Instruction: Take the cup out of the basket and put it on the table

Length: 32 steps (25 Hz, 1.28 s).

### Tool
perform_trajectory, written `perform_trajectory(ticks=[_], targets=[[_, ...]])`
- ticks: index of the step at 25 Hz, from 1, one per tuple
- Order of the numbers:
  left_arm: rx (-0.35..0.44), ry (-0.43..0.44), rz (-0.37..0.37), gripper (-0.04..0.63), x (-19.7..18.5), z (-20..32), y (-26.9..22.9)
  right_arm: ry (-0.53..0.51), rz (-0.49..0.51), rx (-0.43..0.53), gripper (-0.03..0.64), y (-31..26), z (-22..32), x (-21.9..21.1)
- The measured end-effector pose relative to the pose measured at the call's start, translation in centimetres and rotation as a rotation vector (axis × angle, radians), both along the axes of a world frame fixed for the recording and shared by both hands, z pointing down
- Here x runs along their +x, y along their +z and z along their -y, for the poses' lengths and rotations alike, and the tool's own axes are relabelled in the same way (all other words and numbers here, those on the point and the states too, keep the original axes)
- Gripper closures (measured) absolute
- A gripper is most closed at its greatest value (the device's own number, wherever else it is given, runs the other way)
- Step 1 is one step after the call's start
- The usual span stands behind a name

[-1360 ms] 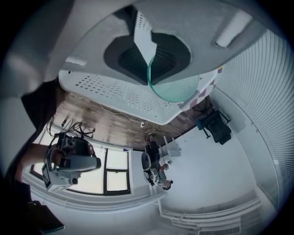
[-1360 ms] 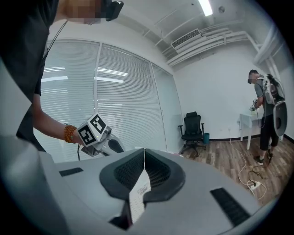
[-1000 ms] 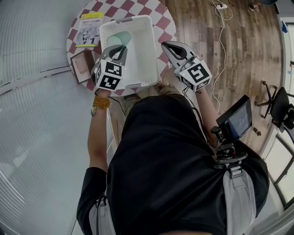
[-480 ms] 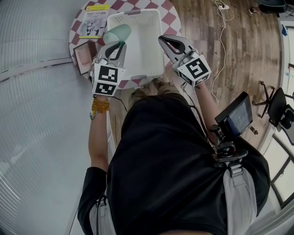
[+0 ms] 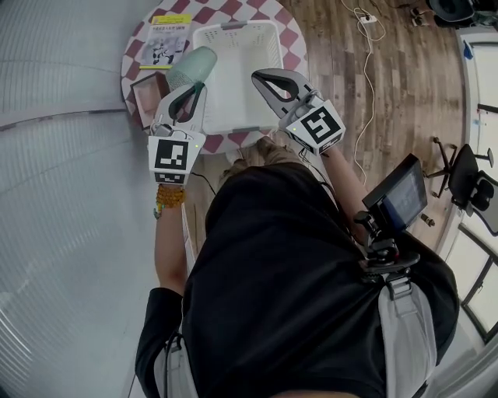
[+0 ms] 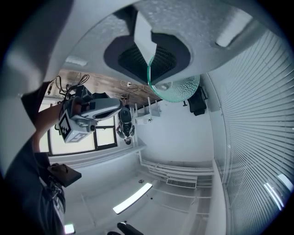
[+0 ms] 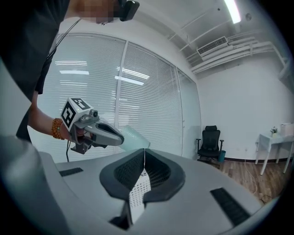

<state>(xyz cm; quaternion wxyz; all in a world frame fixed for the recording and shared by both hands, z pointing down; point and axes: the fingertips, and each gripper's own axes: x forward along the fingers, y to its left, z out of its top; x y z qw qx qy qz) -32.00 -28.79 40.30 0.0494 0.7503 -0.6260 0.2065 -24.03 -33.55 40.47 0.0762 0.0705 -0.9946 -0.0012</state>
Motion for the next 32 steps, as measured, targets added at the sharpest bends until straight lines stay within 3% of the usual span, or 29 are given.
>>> perform_trajectory(ticks=[9,15,32], targets=[[0.191,-0.007,-0.098,0.572,-1.8,-3.8,-3.1,-0.055,0.026,0.026,0.604,-1.9,-3.8,-3.1],[0.287,-0.017,-0.105,0.572,-3.6,-6.3,-3.8,-0.094,0.053,0.034,0.604,-3.1,-5.7,-5.7],[0.334,-0.001,-0.199,0.572,-4.0,-7.3,-0.2,-0.144,0.026,0.019,0.604,-1.4,-8.0,-6.9]])
